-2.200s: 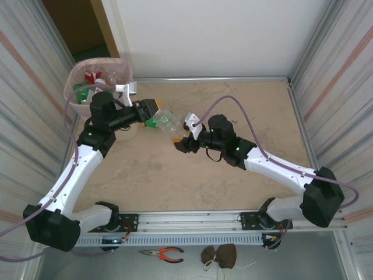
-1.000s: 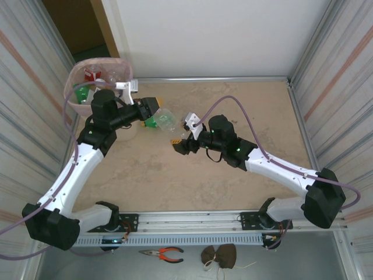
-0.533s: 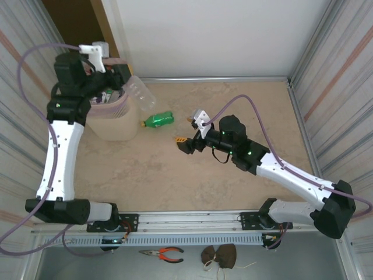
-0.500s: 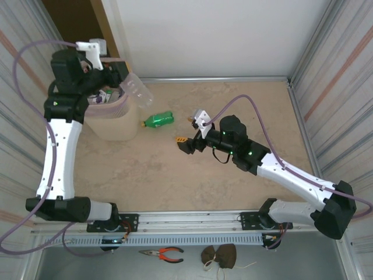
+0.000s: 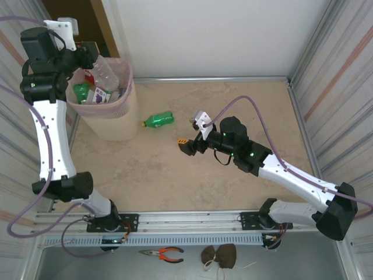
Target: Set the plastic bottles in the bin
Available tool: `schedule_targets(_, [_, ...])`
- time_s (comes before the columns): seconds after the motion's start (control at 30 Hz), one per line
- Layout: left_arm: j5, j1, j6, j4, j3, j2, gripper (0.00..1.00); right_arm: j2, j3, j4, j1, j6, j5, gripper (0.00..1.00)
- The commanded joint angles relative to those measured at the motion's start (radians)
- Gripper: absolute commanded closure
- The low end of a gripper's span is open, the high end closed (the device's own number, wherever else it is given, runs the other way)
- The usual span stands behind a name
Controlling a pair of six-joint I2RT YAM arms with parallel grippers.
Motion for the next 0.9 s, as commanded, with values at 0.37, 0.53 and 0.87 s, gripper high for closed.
schedule_targets(0.37, [0.089, 0.018, 0.119, -0.251, 0.093, 0.168, 0.82, -0.002, 0.018, -0.015, 0.03, -0.011, 0.015, 0.13])
schedule_targets(0.53, [0.127, 0.013, 0.143, -0.264, 0.018, 0.181, 0.79, -0.007, 0.013, -0.018, 0.03, -0.012, 0.015, 0.13])
schedule_targets(0.87, [0.091, -0.04, 0.181, -0.235, -0.111, 0.227, 0.73, -0.006, 0.006, -0.02, 0.032, -0.013, 0.024, 0.13])
